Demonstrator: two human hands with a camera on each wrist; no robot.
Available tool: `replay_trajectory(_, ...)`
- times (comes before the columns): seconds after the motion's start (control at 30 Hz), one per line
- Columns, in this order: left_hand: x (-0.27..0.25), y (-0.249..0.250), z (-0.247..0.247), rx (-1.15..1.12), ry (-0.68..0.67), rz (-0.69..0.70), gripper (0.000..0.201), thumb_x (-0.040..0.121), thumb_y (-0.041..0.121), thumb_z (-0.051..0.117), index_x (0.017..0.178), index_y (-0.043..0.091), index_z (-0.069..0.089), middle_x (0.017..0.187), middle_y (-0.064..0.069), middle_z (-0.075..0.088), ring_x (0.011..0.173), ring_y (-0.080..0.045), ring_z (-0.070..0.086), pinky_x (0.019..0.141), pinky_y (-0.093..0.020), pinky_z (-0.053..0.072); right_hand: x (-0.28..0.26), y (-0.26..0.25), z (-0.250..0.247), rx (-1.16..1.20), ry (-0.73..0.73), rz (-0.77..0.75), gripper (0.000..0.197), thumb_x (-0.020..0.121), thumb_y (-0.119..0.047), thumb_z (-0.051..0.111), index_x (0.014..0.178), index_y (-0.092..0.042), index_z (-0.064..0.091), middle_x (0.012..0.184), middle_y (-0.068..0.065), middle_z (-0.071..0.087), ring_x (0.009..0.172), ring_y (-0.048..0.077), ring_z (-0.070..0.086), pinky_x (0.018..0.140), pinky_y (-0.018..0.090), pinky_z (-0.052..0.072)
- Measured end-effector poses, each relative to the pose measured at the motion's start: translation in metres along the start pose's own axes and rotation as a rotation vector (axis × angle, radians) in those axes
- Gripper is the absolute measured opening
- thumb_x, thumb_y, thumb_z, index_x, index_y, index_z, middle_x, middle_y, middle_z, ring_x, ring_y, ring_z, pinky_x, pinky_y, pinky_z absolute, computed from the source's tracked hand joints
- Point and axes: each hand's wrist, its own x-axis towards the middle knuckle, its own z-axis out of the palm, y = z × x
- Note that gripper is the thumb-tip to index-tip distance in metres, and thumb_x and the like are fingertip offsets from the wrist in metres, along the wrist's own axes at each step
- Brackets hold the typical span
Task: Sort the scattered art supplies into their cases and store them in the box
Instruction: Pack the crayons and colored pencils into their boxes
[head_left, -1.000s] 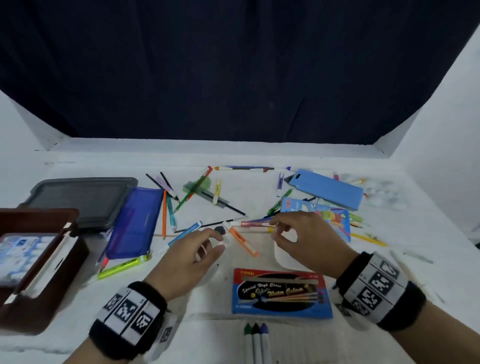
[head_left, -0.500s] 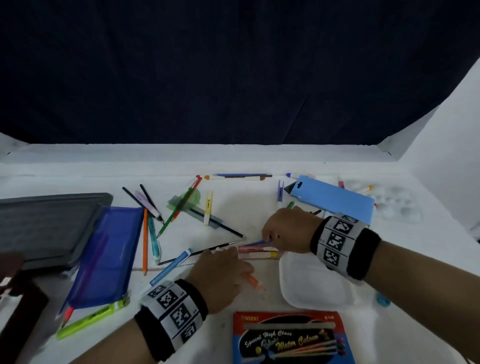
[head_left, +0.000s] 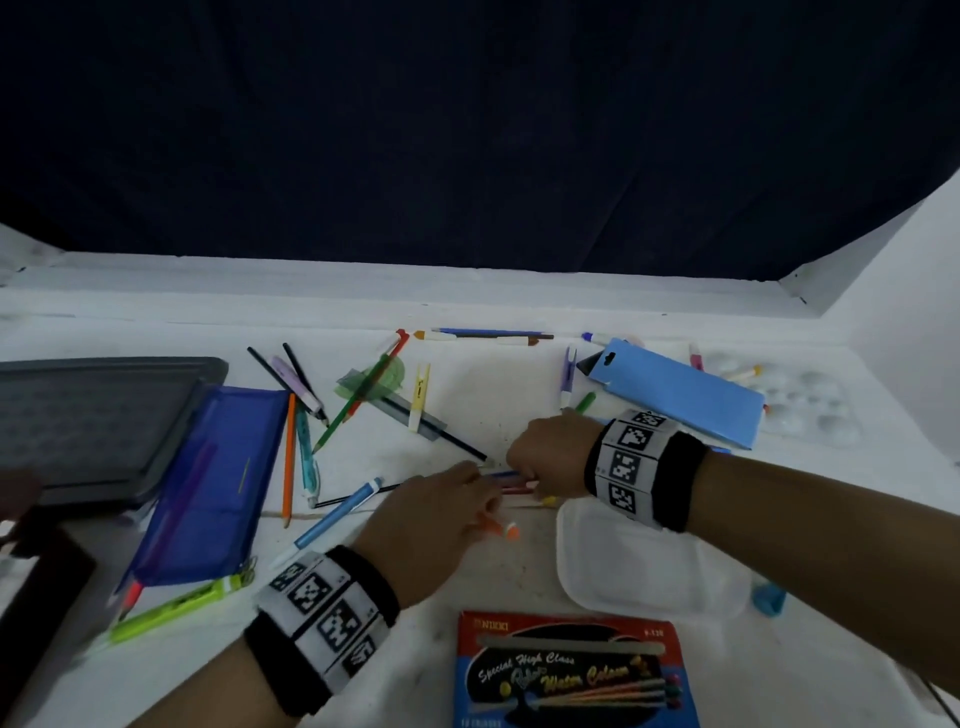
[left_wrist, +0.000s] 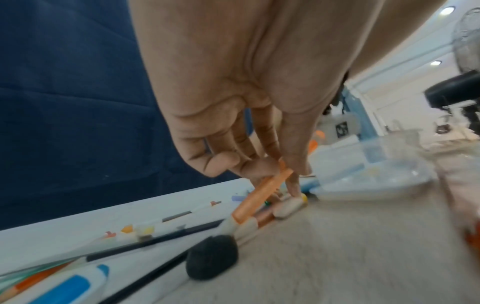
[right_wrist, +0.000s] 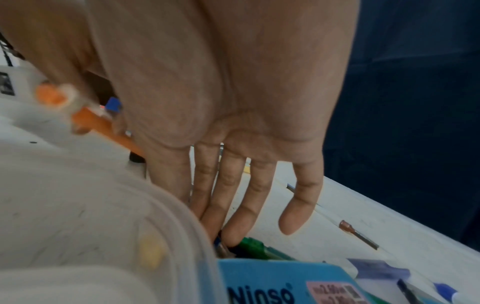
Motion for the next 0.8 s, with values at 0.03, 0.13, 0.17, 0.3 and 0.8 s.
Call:
replay_trajectory(0.03,-0.005,0.003,-0.006,-0.052,0.05,-0.017,0.014,0.096,0.04,0.057,0.104,0.028,0.057,0.101,0.013,0.056,0.081,-0.006,0.057,0.074,-0.026,0.046,0.001,0.001,0.0,-0.002,-0.015,-0.004,0.018,0.093,-0.021,0.063,0.104,-0.006,0.063,0.106,0.012,0.065,0.102,0.031,0.061,0.089,0.048,0.05)
replay_trajectory(0.13,-0.024,0.015,-0.027,-0.174,0.218,-0.07,0.009,0.093,0.038,0.063,0.097,0.033,0.056,0.09,0.017,0.061,0.075,-0.006,0.059,0.066,-0.021,0.046,0.002,0.002,0.001,-0.008,-0.048,-0.023,0.027,0.09,-0.028,0.07,0.106,-0.007,0.065,0.108,0.011,0.067,0.102,0.03,0.062,0.087,0.049,0.052)
replay_trajectory(0.17,-0.031,0.022,-0.033,-0.215,0.279,-0.085,0.01,0.091,0.036,0.066,0.095,0.032,0.057,0.087,0.017,0.063,0.075,-0.008,0.061,0.066,-0.021,0.047,0.001,0.002,0.002,-0.01,-0.054,-0.031,0.029,0.089,-0.029,0.07,0.108,-0.008,0.065,0.11,0.011,0.066,0.103,0.029,0.062,0.087,0.049,0.052)
replay_trajectory(0.3,-0.059,0.05,-0.051,-0.3,0.51,-0.157,0.015,0.088,0.029,0.071,0.1,0.03,0.063,0.089,0.014,0.067,0.075,-0.011,0.065,0.068,-0.019,0.048,-0.012,0.002,-0.003,0.013,0.08,-0.052,0.02,0.092,-0.019,0.061,0.109,-0.009,0.064,0.114,0.011,0.063,0.106,0.03,0.061,0.087,0.044,0.052)
replay_trajectory(0.8,-0.044,0.144,-0.022,-1.011,0.642,-0.221,0.021,0.094,0.002,0.059,0.115,0.005,0.058,0.082,-0.017,0.073,0.081,-0.032,0.074,0.083,-0.032,0.059,-0.157,0.055,0.058,0.409,0.609,0.033,0.02,0.093,-0.043,0.062,0.107,-0.032,0.071,0.089,-0.016,0.052,0.088,0.01,0.051,0.073,0.028,0.039)
